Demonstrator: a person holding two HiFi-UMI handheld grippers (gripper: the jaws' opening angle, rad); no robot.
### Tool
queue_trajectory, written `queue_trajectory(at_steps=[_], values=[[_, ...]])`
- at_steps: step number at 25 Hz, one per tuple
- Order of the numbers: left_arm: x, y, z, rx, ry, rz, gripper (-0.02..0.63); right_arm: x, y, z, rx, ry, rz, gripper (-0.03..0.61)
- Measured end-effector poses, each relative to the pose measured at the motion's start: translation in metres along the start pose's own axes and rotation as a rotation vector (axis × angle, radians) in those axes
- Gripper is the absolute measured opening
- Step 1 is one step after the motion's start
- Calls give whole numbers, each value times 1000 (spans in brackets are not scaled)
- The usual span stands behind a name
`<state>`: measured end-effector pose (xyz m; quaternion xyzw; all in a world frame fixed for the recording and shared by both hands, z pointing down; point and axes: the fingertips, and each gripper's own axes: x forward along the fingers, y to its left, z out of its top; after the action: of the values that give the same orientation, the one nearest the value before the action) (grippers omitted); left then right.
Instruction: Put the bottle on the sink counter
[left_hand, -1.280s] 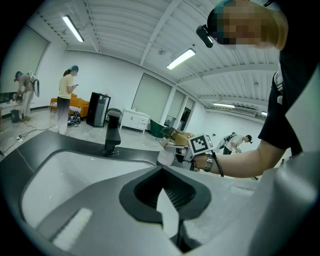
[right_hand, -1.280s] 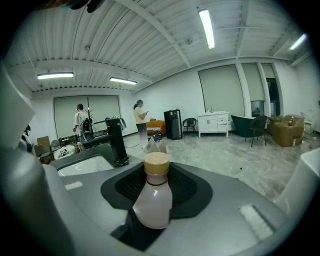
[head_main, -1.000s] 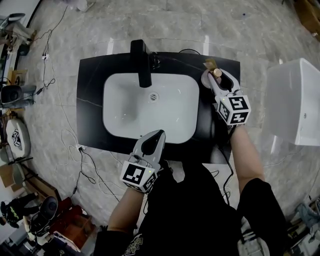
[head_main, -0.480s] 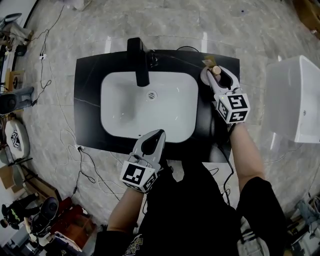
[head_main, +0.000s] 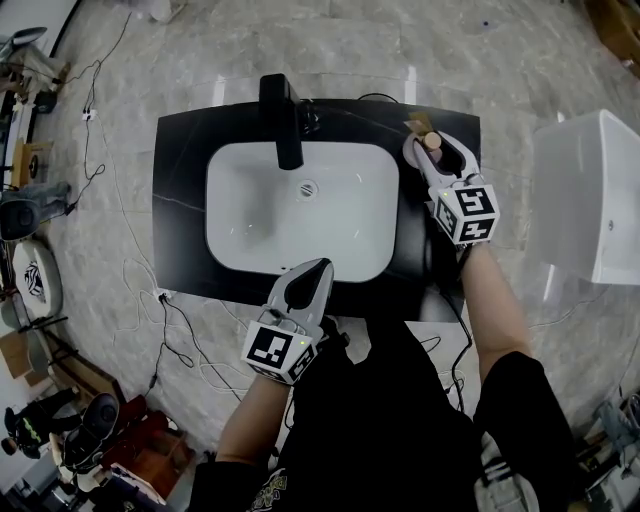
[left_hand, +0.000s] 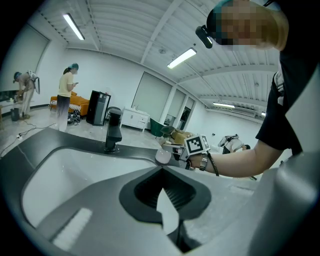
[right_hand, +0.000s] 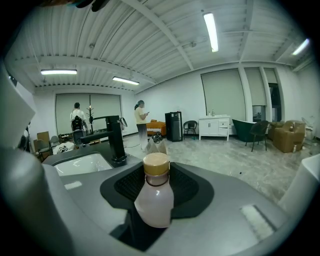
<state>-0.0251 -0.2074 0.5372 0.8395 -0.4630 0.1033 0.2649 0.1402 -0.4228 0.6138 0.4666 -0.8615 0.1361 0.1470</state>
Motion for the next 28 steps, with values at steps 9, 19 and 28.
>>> queue_trajectory(at_steps=[9,19,28], values=[[-30,4,5,39,-13,-48,0,-51,0,-7,108,-8,-116,189],[-94,16,20,115,-50,-157,0,-159,68,39,177,-129,-248,28],[-153,21,27,103,-117,-221,0,-226,169,70,136,-166,-231,28]])
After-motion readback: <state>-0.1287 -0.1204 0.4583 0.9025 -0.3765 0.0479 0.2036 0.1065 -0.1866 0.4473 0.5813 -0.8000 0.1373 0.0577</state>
